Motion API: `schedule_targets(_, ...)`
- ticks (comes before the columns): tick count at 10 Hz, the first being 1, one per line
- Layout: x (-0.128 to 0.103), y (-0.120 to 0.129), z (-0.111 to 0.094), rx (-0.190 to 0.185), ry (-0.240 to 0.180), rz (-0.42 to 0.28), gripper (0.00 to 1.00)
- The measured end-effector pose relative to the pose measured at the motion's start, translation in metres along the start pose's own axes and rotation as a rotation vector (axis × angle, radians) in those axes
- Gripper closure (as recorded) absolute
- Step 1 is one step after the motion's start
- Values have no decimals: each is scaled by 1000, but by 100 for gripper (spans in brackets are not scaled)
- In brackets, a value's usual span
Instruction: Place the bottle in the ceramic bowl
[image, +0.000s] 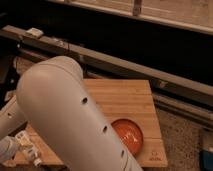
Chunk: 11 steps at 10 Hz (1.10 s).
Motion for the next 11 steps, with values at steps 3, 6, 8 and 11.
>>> schedule_targets(3,-11,-4,12,17,9,17,35)
schedule_targets(6,-18,-12,31,-14,46,28,35)
schedule_targets(8,-23,-14,44,-49,78,17,35)
schedule_targets(11,-24,-18,59,-56,127,5,40)
